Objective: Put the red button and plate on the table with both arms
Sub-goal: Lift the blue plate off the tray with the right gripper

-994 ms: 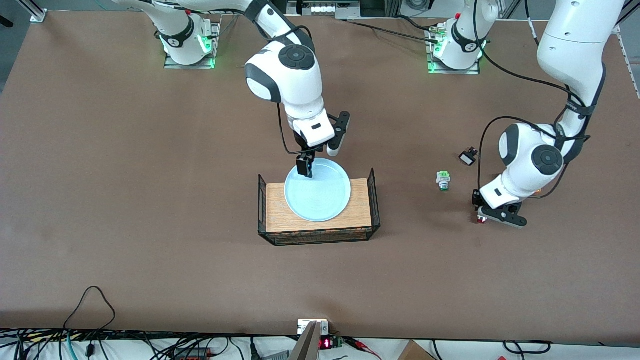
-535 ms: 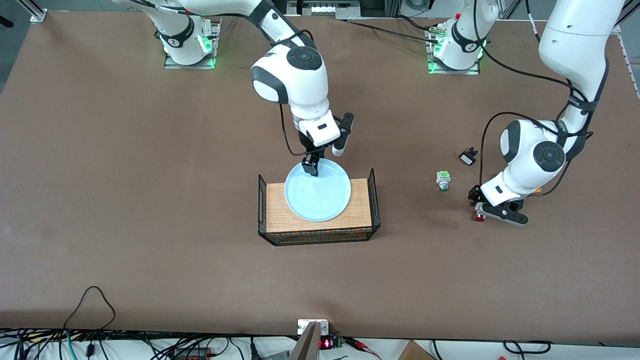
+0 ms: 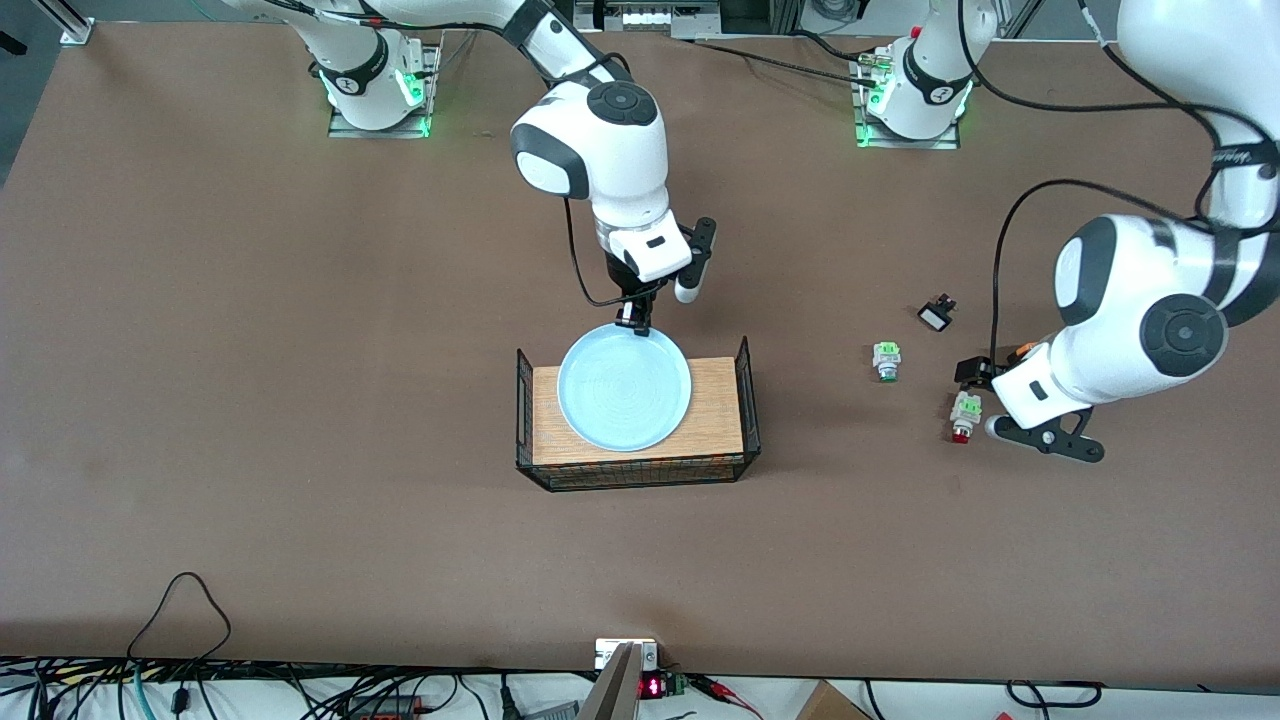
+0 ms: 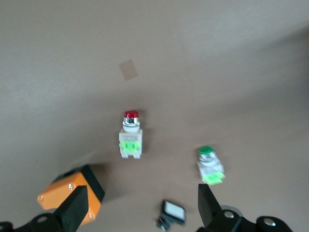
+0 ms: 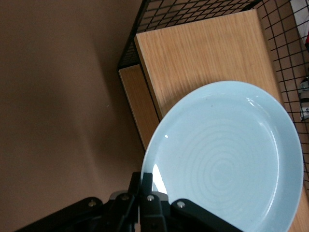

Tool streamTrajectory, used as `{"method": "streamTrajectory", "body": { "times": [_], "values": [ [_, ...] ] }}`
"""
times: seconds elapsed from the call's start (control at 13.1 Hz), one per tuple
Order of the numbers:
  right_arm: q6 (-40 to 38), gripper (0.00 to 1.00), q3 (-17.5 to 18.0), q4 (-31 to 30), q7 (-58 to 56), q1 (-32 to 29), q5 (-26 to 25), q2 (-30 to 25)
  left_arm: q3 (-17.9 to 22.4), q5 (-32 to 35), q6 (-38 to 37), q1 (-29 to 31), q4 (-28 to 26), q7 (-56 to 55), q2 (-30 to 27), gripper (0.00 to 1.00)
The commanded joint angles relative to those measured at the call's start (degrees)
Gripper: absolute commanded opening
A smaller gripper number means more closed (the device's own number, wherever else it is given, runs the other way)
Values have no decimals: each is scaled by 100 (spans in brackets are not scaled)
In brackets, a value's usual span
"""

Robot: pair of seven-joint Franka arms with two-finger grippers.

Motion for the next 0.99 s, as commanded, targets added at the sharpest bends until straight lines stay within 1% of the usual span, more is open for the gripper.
{"method": "streamTrajectory", "body": {
  "times": [0.0,0.15,0.31,0.38,0.46,0.54,0.61,0.69,0.76,0.92],
  "values": [
    [-261,0,-68,272,144,99,-53,-159,-42,-96,-968,25,764,-122,-123,100],
    [-734,0,-41,571,153,99,-9,-343,-34,-122,-1258,16,730,-122,-702,100],
    [-1463,0,-41,730,337,108,262,-755,-34,-297,-1654,17,712,-130,-1195,100],
    [-1806,0,-50,721,347,99,272,-1001,-34,-350,-1812,43,616,-148,-1398,100],
    [-2114,0,-59,704,364,47,272,-1204,-25,-360,-1753,52,345,-157,-1635,100],
    [-2456,0,-94,686,408,-6,281,-1362,-25,-360,-1474,78,-49,-149,-1889,100],
    [-2773,0,-103,678,408,-189,281,-1503,-25,-360,-1131,87,-540,-148,-2170,100],
    [-2915,0,-103,608,399,-417,281,-1626,-25,-360,-754,87,-1032,-157,-2425,100],
    [-2960,0,-112,450,425,-637,281,-1732,-25,-360,-646,87,-1194,-157,-2550,100],
    [-3100,0,-138,317,513,-1251,272,-1768,-34,-360,-662,69,-1178,-148,-2569,100]
  ]
}}
